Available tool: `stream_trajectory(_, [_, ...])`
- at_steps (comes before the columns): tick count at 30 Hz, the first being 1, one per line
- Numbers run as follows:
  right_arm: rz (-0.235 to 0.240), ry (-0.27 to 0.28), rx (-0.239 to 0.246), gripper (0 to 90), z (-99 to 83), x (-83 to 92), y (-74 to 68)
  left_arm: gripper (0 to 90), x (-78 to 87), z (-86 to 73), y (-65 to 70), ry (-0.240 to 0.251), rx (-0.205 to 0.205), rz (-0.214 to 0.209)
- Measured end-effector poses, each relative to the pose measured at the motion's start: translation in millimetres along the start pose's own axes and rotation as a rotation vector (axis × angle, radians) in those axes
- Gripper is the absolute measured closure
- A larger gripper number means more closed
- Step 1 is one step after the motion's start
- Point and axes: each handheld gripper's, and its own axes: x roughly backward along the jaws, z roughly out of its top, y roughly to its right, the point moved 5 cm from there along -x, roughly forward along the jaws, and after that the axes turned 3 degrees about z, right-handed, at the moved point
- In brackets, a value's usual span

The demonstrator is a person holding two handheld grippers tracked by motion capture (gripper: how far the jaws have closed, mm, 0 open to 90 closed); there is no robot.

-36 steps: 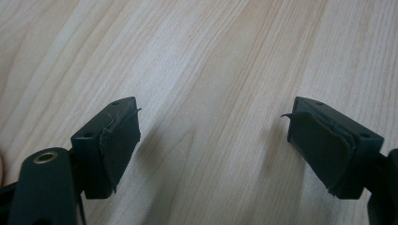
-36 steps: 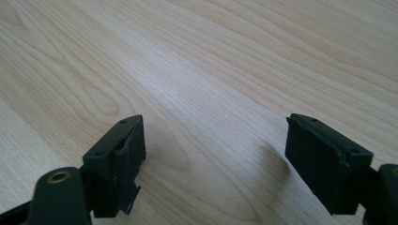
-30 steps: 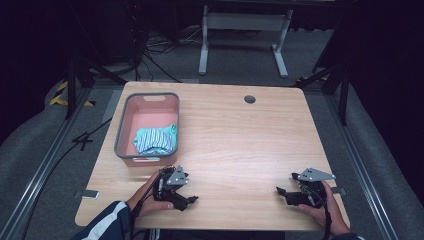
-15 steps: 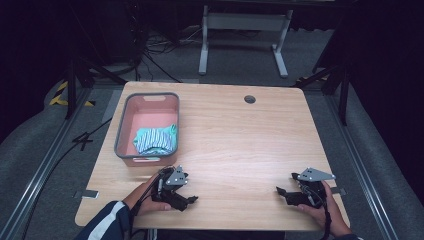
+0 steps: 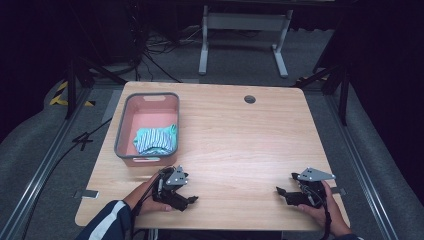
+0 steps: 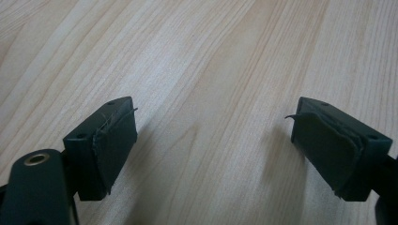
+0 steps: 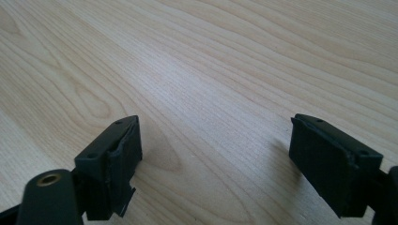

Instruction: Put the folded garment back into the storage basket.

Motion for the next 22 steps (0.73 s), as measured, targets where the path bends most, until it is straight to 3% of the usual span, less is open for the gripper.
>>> stream_trajectory(22, [0.008,-0.001,0.004,18.0,-0.9,1.1,0.5,14.1,-1.5,1.2,0.6,0.002,0.010,0.000])
